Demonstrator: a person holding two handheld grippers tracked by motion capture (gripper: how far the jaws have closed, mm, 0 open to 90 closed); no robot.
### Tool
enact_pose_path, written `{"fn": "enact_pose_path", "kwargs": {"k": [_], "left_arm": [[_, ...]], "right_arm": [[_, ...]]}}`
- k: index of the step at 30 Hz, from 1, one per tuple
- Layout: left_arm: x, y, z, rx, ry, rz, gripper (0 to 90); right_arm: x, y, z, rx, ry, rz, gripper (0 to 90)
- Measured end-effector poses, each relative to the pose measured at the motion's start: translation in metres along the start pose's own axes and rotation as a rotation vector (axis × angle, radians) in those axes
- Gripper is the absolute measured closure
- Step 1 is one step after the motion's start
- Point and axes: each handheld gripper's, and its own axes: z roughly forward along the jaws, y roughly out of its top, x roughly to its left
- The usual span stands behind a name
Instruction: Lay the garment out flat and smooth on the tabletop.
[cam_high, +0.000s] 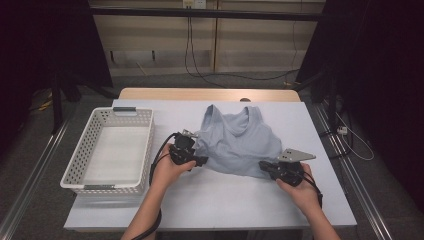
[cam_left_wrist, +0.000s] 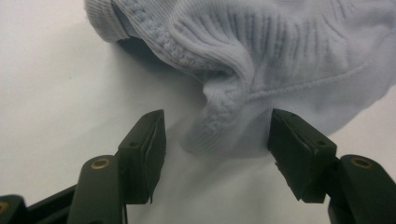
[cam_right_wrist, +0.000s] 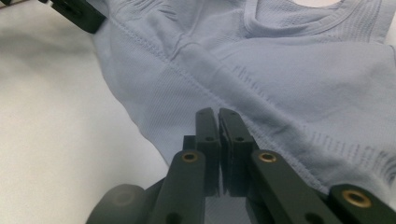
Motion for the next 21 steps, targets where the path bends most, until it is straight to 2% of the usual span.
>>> {"fn": "enact_pose_path", "kwargs": {"k": [3,7,8,14,18,21], "left_arm": [[0.001,-0.001,0.003,-0.004,-0.011,-0.010,43.5],[-0.001,-0.001,0.004,0.012,-0.018,-0.007,54.5],[-0.001,-0.001,0.003,0.024,-0.030,-0.022,56.7],[-0.003,0.001,-0.001,0.091,-0.059,-0.048,76.7],[-0.005,0.005,-0.008,0.103,-0.075,-0.051,81.0],[-0.007,0.009,-0.015,0.088,-0.092,-0.064,82.5]], "right_arm": [[0.000,0.000,0.001,0.000,-0.004,0.008,78.2],[-0.001,-0.001,0.002,0.005,-0.005,0.019,69.3],[-0.001,-0.001,0.002,0.004,-0.006,0.018,68.9],[0.002,-0.002,0.004,0.011,0.014,0.011,61.0],[0.002,-0.002,0.005,0.010,0.016,0.012,58.6],[0.001,-0.002,0.004,0.005,0.010,0.013,55.6]]}}
